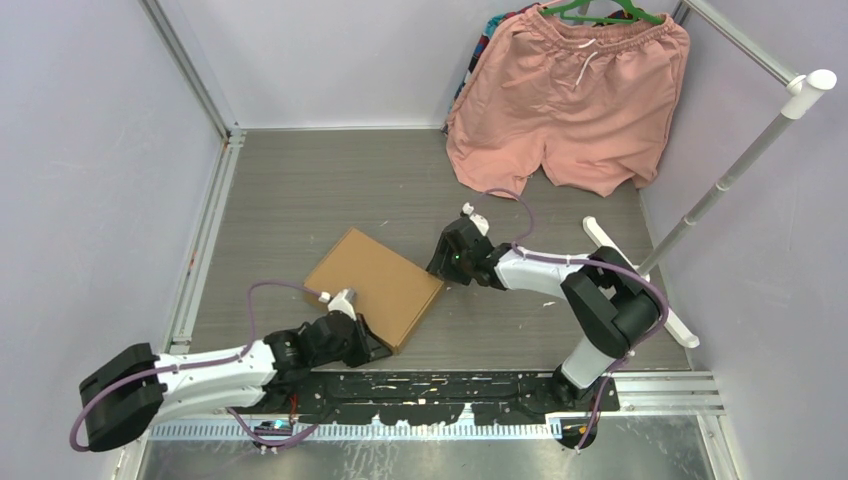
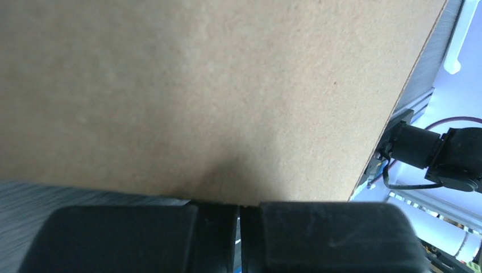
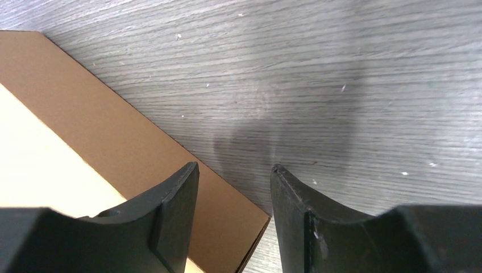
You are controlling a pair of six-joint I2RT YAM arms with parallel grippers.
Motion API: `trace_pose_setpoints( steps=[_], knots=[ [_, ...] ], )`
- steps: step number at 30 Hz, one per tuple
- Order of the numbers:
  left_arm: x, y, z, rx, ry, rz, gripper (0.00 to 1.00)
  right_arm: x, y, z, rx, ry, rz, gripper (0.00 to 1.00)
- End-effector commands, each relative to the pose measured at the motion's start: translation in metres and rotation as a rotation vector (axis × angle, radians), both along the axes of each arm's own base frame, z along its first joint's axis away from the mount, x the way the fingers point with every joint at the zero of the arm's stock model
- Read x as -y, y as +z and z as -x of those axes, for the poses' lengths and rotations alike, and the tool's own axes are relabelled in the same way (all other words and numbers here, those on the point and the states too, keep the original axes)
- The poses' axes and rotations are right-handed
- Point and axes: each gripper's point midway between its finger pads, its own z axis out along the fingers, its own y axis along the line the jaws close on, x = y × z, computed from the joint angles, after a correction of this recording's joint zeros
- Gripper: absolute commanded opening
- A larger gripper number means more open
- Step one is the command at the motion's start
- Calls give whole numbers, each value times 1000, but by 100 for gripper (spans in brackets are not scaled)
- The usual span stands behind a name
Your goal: Fold the paper box
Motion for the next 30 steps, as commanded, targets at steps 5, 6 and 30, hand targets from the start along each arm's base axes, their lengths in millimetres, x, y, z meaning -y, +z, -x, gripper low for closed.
trace_pose_setpoints(
  steps=[5, 6, 30],
  knots=[
    [-45, 5, -30, 140, 183, -124, 7, 6, -39, 100, -239, 210, 90, 56],
    [-45, 8, -30, 147, 177, -121, 7, 10, -39, 98, -240, 205, 91, 57],
    [-29, 3, -36, 123, 131, -186, 9, 55, -19, 109, -235, 149, 64, 51]
  ],
)
